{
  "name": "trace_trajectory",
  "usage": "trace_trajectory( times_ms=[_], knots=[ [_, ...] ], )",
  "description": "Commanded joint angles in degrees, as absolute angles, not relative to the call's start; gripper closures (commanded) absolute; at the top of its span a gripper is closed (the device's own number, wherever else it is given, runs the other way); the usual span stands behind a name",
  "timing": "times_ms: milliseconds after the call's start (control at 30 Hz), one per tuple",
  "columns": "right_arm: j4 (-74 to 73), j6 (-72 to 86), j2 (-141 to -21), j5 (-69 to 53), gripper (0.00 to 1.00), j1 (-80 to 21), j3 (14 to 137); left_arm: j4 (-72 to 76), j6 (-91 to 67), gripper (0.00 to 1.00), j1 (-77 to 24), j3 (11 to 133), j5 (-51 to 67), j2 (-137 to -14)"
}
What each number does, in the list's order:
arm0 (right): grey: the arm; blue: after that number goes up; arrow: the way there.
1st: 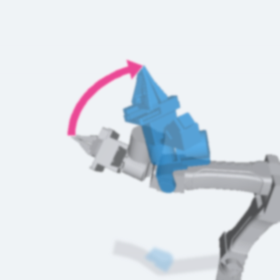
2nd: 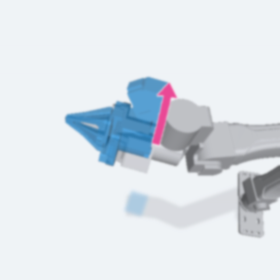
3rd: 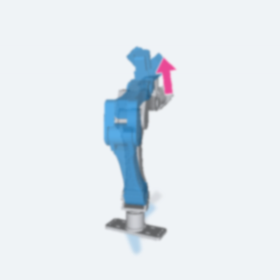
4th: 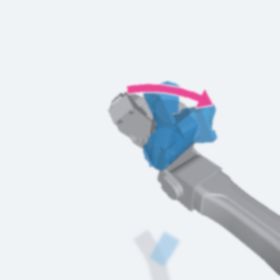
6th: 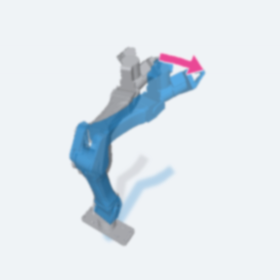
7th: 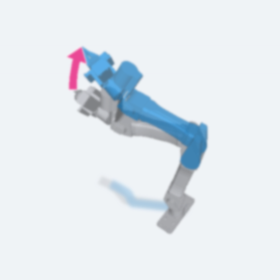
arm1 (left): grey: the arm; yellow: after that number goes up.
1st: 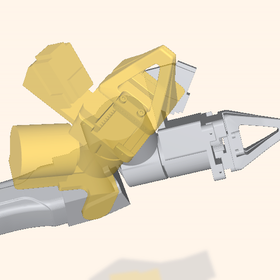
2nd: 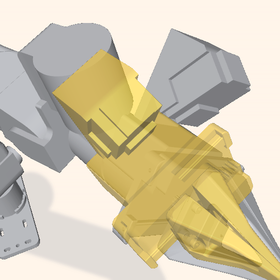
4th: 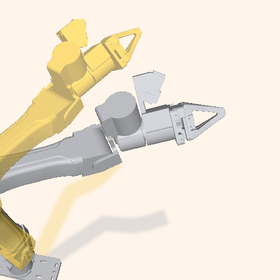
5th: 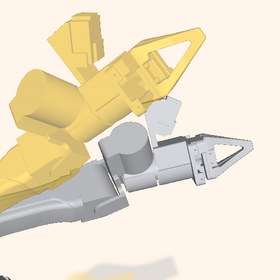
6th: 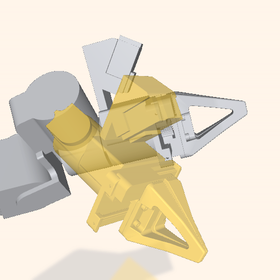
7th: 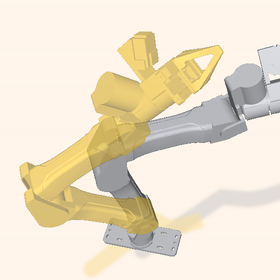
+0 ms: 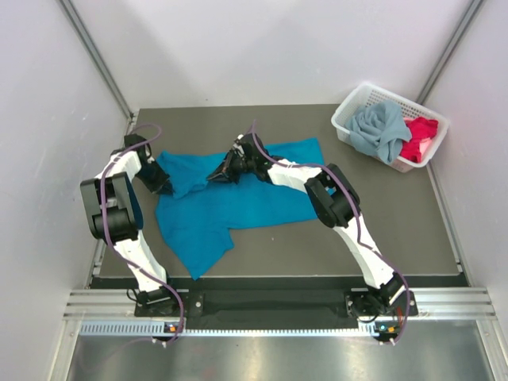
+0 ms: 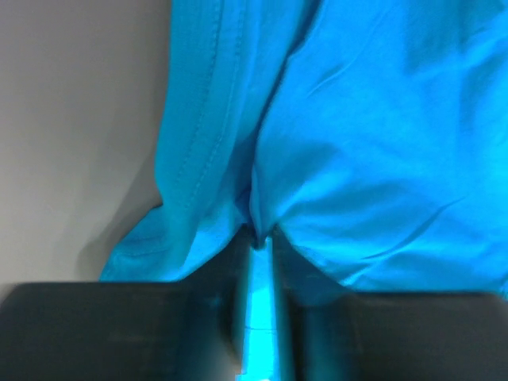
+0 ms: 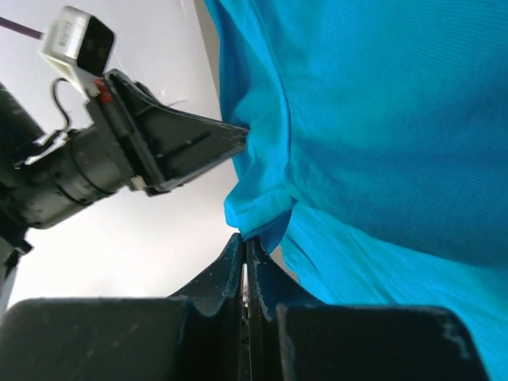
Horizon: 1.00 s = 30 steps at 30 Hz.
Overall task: Fold and stack the t-shirts
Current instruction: Fold the tshirt
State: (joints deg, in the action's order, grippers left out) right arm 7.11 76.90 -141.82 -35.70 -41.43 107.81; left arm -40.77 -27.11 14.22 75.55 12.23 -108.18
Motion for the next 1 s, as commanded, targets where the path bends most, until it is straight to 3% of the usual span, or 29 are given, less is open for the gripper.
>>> trace_trajectory(
  times_ms=[0,133,600,667,700,833,967],
  knots=[
    [6.07,74.89,-142.21,-36.48,1.0,-40.78,110.65,-40.34,-26.54,0.86,14.5,78.57,12.92,-107.93],
    [3.96,73.04,-142.56,-36.39,1.0,-40.78,111.88,-41.22,-26.81,1.0,14.5,78.84,12.92,-106.7],
    [-6.76,69.96,-141.5,-35.95,1.0,-40.17,113.2,-50.8,-28.12,0.98,14.59,82.18,12.48,-105.2],
    [-6.94,69.7,-141.5,-35.77,1.0,-40.17,113.64,-50.36,-28.3,0.91,14.77,82.44,11.78,-105.64],
    [-7.12,69.35,-142.03,-35.34,0.98,-40.08,113.99,-49.32,-28.3,0.75,15.03,82.62,10.73,-106.08],
    [-10.62,65.41,-144.58,-35.24,0.86,-39.55,117.67,-51.32,-27.86,0.65,16.0,87.87,10.63,-110.91],
    [-14.67,59.88,-143.0,-34.63,0.78,-39.38,117.16,-48.8,-28.21,0.61,15.91,85.53,10.64,-107.15]
  ],
)
